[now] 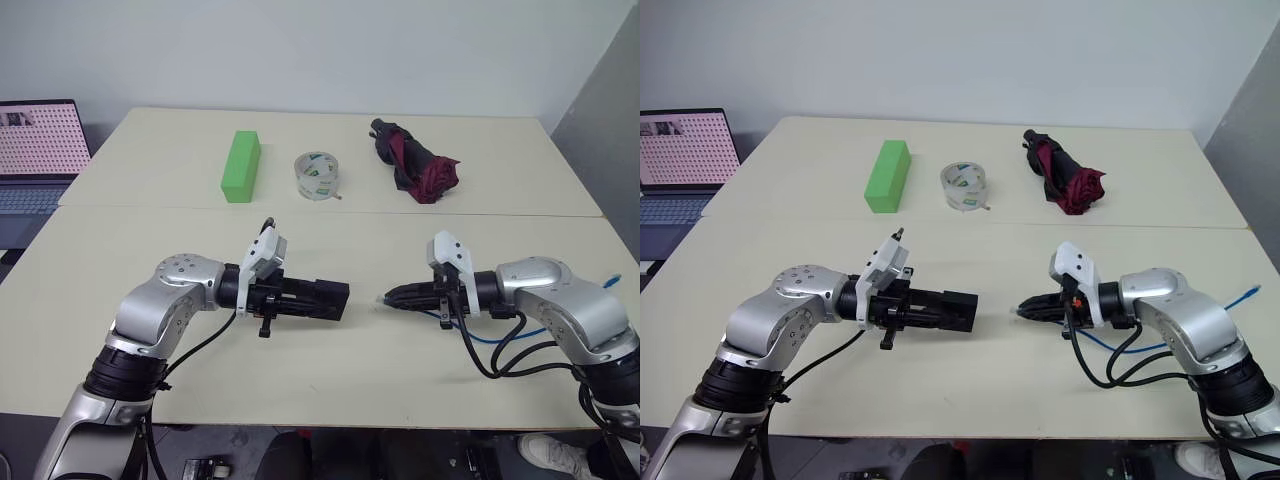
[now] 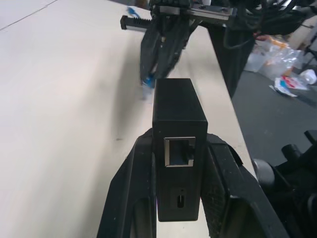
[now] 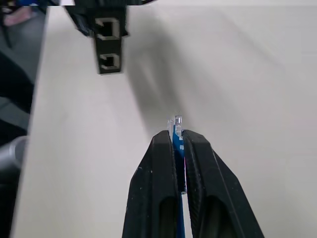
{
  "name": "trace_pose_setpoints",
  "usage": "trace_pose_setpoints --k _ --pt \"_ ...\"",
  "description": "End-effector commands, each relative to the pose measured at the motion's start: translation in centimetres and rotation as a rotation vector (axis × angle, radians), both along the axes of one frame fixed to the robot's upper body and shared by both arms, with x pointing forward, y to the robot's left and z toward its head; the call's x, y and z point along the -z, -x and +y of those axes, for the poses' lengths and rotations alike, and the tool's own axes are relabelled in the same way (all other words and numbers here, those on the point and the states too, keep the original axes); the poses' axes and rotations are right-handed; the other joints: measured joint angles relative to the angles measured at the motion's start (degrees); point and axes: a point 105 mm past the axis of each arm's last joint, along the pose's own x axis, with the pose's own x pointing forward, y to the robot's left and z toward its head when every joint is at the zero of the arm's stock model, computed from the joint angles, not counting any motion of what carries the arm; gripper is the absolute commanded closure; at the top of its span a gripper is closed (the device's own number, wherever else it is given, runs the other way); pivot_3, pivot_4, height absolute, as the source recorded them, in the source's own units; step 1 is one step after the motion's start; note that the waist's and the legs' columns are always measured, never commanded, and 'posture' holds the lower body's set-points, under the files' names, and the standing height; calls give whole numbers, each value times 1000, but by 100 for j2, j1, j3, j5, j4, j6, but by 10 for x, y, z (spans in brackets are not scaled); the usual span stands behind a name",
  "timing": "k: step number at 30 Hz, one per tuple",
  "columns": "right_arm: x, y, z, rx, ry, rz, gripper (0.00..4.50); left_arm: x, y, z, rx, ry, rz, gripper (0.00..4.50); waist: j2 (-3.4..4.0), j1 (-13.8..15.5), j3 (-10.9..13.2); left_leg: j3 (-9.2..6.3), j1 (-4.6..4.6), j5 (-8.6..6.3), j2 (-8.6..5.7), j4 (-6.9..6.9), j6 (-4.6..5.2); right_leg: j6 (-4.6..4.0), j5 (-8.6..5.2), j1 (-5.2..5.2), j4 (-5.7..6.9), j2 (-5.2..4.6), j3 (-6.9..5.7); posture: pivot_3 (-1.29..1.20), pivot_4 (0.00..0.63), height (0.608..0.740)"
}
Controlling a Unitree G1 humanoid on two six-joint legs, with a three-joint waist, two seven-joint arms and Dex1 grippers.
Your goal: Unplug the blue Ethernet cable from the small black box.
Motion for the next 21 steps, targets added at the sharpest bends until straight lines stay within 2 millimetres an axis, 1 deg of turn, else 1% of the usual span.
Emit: trace_pose_setpoints --k 1,2,4,5,7,8,9,10,11,12,15,17,19,20,21 --pt "-13 -45 -20 192 73 -241 4500 -7 -7 5 -62 8 -67 3709 0 -3 0 0 0 0 0 0 0 0 0 0 0 0 0 0 150 740" --pt "-10 -64 -30 288 129 -322 4500 -6 -10 6 -83 8 -76 3709 0 -7 0 1 0 0 0 0 -1 0 0 -1 0 0 0 0 150 740" --pt "-7 -93 -47 459 209 -442 4500 -5 -14 6 -114 5 -98 3709 0 -16 0 8 2 1 1 0 -2 0 0 -4 2 0 5 0 150 740" --pt "-5 -100 -51 506 209 -447 4500 -4 -16 6 -125 2 -110 3709 0 -19 0 11 2 1 1 0 -2 0 0 -5 4 0 7 0 150 740" --pt "0 -106 -54 525 220 -457 3806 -3 -19 5 -149 7 -124 3709 0 -13 0 17 0 2 3 -4 -3 0 0 -15 8 0 9 0 150 740" --pt "2 -107 -54 521 217 -454 3743 -3 -21 5 -161 9 -129 3709 0 -11 0 16 -1 2 3 -6 -3 0 0 -15 7 0 8 0 150 740" --pt "2 -106 -54 517 209 -449 3394 -2 -22 6 -169 8 -135 3709 0 -12 0 20 -4 2 4 -9 -3 0 0 -19 6 -1 9 0 150 740" --pt "1 -104 -52 507 186 -438 3159 -2 -24 7 -188 8 -143 3709 1 -12 0 25 -9 2 4 -9 -3 0 0 -24 6 -1 11 0 150 740" --pt "-2 -102 -51 497 168 -431 3065 -1 -26 8 -208 9 -152 3709 1 -17 0 31 -14 2 4 -9 -3 0 0 -30 6 -2 15 0 150 740" --pt "-5 -100 -50 485 154 -433 2760 -1 -28 10 -229 9 -161 3709 1 -20 0 38 -16 2 5 -9 -3 0 0 -35 7 -3 20 0 150 740" --pt "-23 -86 -45 415 100 -435 2153 0 -40 18 -338 19 -201 3709 2 -15 0 42 -13 2 8 -9 -3 0 0 -35 10 -3 23 0 150 740" --pt "-35 -63 -30 273 32 -404 1726 -1 -55 28 -480 41 -257 3709 2 -8 0 41 -12 2 9 -8 -3 0 0 -35 12 -3 22 0 150 740" --pt "-46 -30 -10 102 -62 -339 1146 0 -68 41 -623 70 -293 3709 1 6 0 40 -12 1 9 -8 -3 0 0 -34 10 -4 20 0 150 740" --pt "-50 -17 -1 49 -88 -321 870 0 -73 49 -689 92 -308 3709 0 4 -1 38 -13 1 9 -8 -2 0 0 -33 9 -4 18 0 150 740" --pt "-52 -10 4 20 -100 -310 615 1 -76 54 -731 108 -318 3709 1 7 -1 37 -13 1 9 -8 -2 0 0 -33 8 -4 18 0 150 740"
